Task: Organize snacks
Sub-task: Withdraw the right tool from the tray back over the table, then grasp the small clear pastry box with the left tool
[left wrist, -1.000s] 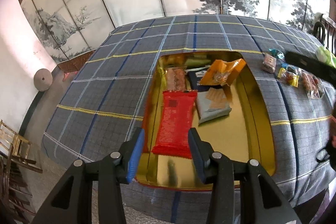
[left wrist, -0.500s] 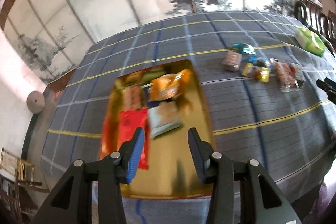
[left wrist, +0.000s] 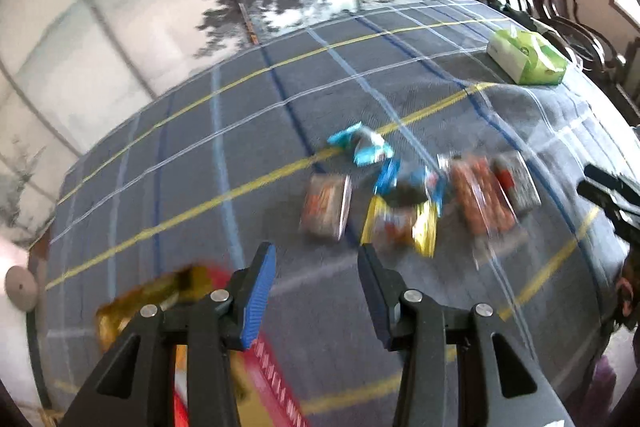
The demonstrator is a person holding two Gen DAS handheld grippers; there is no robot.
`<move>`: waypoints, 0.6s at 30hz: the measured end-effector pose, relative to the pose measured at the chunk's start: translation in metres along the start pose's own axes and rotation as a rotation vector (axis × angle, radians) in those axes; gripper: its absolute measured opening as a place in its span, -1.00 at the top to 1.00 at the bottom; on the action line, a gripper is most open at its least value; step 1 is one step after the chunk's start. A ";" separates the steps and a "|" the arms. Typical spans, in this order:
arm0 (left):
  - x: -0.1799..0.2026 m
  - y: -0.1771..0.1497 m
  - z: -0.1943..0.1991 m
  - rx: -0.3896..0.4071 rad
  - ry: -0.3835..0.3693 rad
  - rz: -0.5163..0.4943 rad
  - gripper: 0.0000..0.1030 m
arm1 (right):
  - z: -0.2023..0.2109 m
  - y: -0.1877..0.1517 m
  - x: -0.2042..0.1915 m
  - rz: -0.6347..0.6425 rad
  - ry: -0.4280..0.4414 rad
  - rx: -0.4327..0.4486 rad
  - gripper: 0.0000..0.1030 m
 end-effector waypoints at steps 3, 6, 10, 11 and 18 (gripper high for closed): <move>-0.002 0.021 -0.028 -0.047 -0.023 -0.007 0.15 | 0.001 -0.001 -0.001 0.002 0.023 0.006 -0.06; -0.004 0.032 -0.048 -0.079 -0.060 -0.010 0.15 | 0.002 -0.001 0.001 -0.001 0.038 0.004 -0.06; -0.004 0.037 -0.065 -0.111 -0.099 -0.029 0.15 | 0.001 -0.001 0.003 -0.008 0.050 -0.002 -0.10; -0.003 0.037 -0.066 -0.119 -0.109 -0.034 0.15 | 0.000 -0.001 0.002 -0.008 0.051 -0.004 -0.15; -0.004 0.037 -0.093 -0.185 -0.113 -0.045 0.16 | -0.001 0.002 0.003 -0.020 0.050 0.004 -0.22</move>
Point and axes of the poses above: each gripper's, at about its wrist camera, not at the fingertips, and z roughly against the way its jaws point, x to its right, y to its top, the point moved 2 cm from there along -z, roughly the way its jaws point, and after that the axes turned 4 degrees about -x, right-handed, at the moved point
